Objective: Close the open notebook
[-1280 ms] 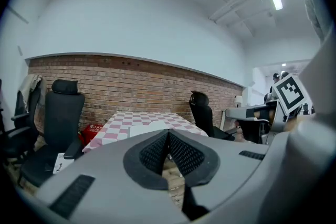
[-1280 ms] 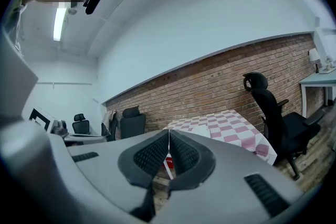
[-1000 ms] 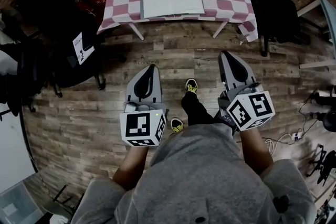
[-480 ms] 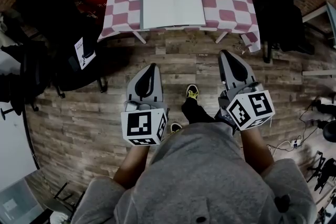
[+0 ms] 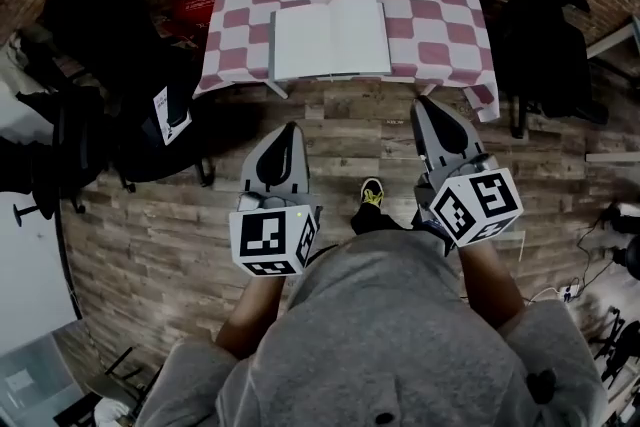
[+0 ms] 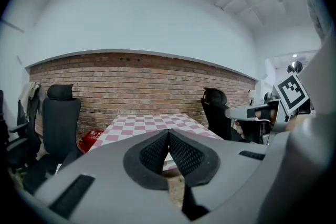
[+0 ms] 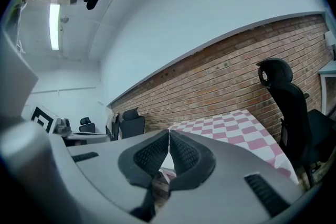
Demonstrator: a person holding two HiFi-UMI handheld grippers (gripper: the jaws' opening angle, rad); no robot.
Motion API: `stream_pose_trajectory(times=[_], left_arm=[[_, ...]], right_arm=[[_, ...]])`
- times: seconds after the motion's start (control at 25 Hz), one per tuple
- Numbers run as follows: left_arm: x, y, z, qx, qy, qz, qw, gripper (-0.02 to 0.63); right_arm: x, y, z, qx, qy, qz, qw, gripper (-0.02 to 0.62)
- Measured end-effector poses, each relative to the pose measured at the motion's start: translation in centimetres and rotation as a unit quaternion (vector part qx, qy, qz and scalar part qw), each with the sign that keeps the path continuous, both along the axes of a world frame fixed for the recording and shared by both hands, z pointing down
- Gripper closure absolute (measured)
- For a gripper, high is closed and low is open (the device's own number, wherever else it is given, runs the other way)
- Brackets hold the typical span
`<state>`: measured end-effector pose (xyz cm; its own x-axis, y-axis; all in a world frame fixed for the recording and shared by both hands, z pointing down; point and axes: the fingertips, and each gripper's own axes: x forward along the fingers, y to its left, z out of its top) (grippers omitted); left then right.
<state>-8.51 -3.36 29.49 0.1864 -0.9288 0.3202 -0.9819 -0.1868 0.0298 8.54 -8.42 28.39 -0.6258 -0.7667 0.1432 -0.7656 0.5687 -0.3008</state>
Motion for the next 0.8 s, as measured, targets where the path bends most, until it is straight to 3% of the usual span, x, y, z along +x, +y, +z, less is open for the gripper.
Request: stream_pose_trajectory(times=[0.8], left_arm=[[0.7,-3.7,-0.7,0.014,-0.017,-0.028,0.9994,0.597]], right_arm=[[1.3,-4.2,-0.4,0.012,-0.027,-0.018,0.999,0.569]])
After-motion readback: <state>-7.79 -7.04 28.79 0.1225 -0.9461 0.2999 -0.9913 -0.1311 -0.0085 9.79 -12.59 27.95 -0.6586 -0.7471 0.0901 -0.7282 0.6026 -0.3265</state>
